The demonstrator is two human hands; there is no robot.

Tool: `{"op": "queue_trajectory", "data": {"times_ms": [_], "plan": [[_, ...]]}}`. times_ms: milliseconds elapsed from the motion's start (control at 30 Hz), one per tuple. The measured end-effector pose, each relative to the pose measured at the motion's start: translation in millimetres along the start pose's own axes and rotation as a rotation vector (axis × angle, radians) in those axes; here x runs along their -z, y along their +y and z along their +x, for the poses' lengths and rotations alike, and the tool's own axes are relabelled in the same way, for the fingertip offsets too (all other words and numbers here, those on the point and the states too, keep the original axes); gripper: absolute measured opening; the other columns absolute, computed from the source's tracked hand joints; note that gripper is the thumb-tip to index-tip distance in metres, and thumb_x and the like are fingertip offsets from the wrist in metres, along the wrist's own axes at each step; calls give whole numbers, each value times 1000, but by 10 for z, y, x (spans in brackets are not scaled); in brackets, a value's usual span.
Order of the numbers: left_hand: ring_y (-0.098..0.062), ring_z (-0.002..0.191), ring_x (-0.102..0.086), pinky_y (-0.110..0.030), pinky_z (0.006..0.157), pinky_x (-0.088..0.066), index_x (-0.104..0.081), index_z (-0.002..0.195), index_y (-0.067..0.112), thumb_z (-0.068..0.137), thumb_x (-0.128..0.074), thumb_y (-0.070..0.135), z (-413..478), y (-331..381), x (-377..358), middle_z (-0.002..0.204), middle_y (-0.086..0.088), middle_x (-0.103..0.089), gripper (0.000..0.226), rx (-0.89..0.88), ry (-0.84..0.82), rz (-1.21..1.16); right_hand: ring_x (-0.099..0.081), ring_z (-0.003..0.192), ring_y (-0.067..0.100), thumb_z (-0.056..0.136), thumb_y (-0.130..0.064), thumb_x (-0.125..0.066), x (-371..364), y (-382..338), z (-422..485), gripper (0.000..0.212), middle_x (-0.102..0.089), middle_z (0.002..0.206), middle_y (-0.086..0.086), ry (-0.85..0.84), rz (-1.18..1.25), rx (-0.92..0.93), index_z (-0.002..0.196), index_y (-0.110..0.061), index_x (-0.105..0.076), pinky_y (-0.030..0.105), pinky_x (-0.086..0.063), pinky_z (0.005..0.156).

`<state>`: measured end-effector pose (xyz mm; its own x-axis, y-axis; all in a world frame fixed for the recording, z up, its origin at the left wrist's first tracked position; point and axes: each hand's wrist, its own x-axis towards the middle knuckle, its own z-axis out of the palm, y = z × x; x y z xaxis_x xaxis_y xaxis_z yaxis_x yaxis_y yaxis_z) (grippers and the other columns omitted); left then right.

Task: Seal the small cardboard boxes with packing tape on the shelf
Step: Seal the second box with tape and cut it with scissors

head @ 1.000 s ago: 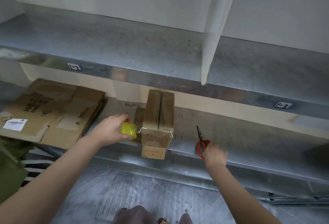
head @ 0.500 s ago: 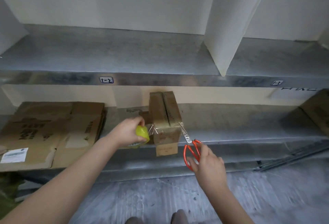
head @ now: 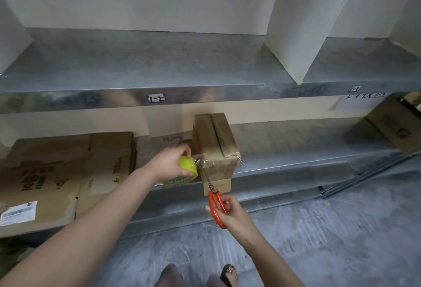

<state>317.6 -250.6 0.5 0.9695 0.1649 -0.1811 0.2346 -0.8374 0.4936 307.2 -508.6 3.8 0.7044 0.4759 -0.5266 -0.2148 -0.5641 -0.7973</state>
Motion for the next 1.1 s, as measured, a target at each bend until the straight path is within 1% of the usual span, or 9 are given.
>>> {"op": "queue_trajectory", "data": {"times_ms": [100,267,400,633,800,900,967,1033,1100], "plan": [[-18,87,-51,-29,67,-37,-46,101,29,67,-83,45,4,-10,1,102,2,-57,53,-7,-3,-8,-65,87,4,69,-67,-70,-45,-84,33,54,-68,96,-8,-8,49,-24,106,-32,-56,21,-47,75],[-16,87,-52,-29,66,-40,-45,100,31,67,-81,46,19,-16,-3,101,5,-56,51,-3,-21,-12,-60,88,7,83,-59,-63,-92,-130,109,36,-64,100,-5,-1,118,-91,105,-31,-57,18,-41,66],[-15,86,-51,-27,62,-38,-45,99,31,68,-81,47,49,9,4,99,6,-55,50,-13,-23,-6,-52,69,3,94,-45,-58,-110,-96,170,21,-58,78,-11,4,147,-123,105,-27,-60,11,-35,53],[-17,87,-51,-30,67,-41,-46,102,28,70,-80,46,78,35,4,100,4,-55,50,-20,-28,1,-52,70,9,97,-34,-56,-126,-8,260,17,-56,74,-7,41,205,-106,104,-20,-64,23,-41,66],[-17,87,-52,-30,68,-44,-46,102,29,71,-79,45,81,5,8,101,4,-56,49,-1,-36,-2,-51,65,9,97,-32,-57,-90,32,334,18,-57,70,-5,80,189,-105,99,-16,-65,25,-42,65],[-16,89,-51,-27,67,-42,-45,103,30,72,-79,45,81,-29,19,103,6,-54,49,9,-43,1,-59,70,9,90,-48,-62,-43,60,389,25,-64,78,-7,89,43,-68,96,-24,-61,24,-47,66],[-16,88,-51,-25,64,-40,-45,104,30,72,-79,44,87,-35,21,103,5,-54,49,12,-42,3,-65,81,6,78,-63,-66,7,87,425,38,-68,89,-13,105,-146,16,97,-33,-54,25,-53,73],[-16,88,-51,-25,65,-40,-44,103,30,72,-79,43,99,-23,14,103,4,-54,48,10,-42,-1,-61,98,6,68,-75,-65,73,111,456,54,-62,104,-19,121,-288,88,104,-39,-47,29,-52,85],[-16,88,-52,-28,69,-43,-44,103,30,73,-79,43,112,-2,3,102,4,-55,48,8,-35,2,-54,109,9,63,-82,-60,148,142,491,67,-55,115,-18,129,-412,124,113,-41,-42,33,-50,92]]}}
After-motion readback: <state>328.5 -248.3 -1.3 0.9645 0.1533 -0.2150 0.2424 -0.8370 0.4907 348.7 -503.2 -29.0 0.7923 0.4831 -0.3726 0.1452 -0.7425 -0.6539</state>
